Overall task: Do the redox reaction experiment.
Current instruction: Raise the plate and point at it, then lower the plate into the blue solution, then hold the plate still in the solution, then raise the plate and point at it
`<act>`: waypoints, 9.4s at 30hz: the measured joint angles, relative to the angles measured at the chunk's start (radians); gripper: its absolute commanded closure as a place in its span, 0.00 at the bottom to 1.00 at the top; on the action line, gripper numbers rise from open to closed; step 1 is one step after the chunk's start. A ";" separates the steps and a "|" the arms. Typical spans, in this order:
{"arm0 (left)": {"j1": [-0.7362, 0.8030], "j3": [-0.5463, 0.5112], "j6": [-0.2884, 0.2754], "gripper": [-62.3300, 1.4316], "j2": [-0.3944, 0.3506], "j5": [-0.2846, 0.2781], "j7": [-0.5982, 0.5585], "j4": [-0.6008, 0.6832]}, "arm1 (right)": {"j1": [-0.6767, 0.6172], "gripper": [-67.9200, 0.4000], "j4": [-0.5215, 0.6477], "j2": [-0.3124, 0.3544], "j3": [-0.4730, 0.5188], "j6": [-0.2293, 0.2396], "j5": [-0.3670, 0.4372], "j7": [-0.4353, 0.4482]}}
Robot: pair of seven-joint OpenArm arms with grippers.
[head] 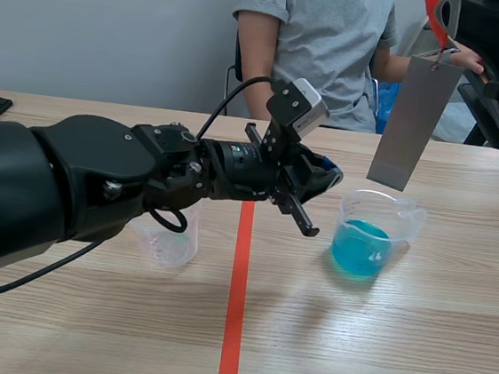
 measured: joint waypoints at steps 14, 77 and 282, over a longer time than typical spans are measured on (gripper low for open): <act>0.000 0.005 0.002 0.90 0.033 -0.008 -0.021 -0.003 | 0.000 0.97 0.000 0.000 0.000 0.000 0.000 0.000; 0.936 -0.692 0.035 0.90 -0.737 -0.110 -0.304 0.634 | 0.000 0.97 0.000 0.000 0.000 0.000 0.002 0.000; 0.591 -0.375 -0.019 0.90 -0.897 -0.168 0.167 0.909 | 0.003 0.97 0.061 -0.064 0.039 0.000 -0.069 -0.026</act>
